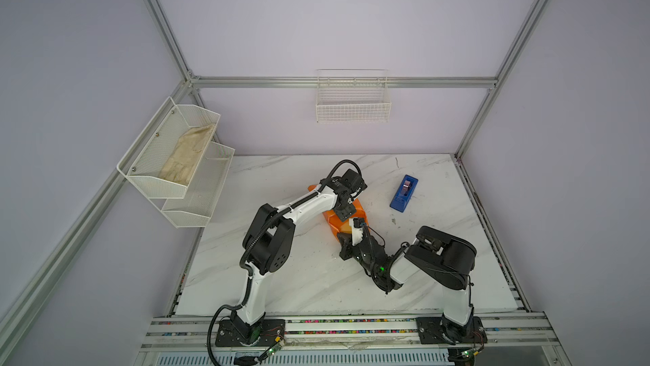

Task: Wrap a gift box in wrapping paper
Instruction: Fold the wrapping paper for the gift box.

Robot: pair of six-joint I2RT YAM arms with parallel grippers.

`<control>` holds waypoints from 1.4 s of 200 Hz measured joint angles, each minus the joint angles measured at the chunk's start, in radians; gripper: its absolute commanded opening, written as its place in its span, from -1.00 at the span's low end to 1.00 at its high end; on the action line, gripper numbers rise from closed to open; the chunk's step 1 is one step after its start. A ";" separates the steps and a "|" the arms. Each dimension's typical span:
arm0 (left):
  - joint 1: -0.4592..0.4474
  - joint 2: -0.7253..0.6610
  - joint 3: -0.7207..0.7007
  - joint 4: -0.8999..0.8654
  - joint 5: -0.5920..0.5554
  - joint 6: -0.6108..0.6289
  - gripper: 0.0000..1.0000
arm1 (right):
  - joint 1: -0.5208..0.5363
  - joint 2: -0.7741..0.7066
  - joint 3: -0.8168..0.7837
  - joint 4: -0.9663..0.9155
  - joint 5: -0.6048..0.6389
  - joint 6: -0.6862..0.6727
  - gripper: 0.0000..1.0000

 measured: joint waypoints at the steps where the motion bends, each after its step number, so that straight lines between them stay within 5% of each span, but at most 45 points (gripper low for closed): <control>1: 0.000 0.000 0.000 0.000 0.000 0.000 0.52 | -0.002 0.000 -0.001 -0.002 -0.003 0.001 -1.00; 100: -0.004 0.000 -0.010 0.010 -0.010 0.001 0.51 | -0.158 -0.034 0.048 -0.186 -0.201 -0.001 -1.00; 214: 0.004 -0.017 -0.034 0.034 -0.014 0.017 0.60 | -0.238 -0.033 0.180 -0.361 -0.353 -0.155 -1.00; 280: 0.043 -0.203 -0.084 0.001 0.030 0.025 0.71 | -0.245 -0.031 0.210 -0.411 -0.415 -0.217 -1.00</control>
